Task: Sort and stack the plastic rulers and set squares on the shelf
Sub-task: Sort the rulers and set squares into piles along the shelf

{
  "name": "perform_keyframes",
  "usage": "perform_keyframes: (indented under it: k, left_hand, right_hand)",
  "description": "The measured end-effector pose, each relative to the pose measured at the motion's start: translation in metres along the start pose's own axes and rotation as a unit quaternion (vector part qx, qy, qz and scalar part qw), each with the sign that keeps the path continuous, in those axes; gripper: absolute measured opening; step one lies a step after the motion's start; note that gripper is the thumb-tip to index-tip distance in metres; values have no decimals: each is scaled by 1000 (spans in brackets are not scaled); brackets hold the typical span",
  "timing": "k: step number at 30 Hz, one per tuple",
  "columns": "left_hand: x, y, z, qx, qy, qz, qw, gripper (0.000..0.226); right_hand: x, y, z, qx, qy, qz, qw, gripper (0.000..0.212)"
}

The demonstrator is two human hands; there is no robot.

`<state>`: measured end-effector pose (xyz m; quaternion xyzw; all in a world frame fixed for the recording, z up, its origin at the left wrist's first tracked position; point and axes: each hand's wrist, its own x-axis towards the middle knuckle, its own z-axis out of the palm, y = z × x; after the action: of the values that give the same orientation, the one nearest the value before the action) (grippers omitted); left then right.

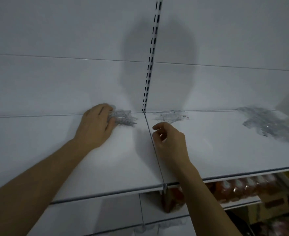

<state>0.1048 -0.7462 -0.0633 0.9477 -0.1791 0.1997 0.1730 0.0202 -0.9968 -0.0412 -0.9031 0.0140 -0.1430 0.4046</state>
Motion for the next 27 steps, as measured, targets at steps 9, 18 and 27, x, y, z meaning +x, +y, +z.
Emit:
perform_keyframes:
  k: [9, 18, 27]
  left_hand:
    - [-100, 9, -62, 80, -68, -165, 981, 71]
    - [-215, -30, -169, 115, -36, -256, 959, 79]
    - [-340, -117, -266, 162, -3, -371, 915, 88]
  right_hand:
    - [-36, -19, 2, -117, -170, -157, 966, 31]
    - [-66, -122, 68, -132, -301, -281, 902, 60]
    - [-133, -249, 159, -109, -387, -374, 836, 71]
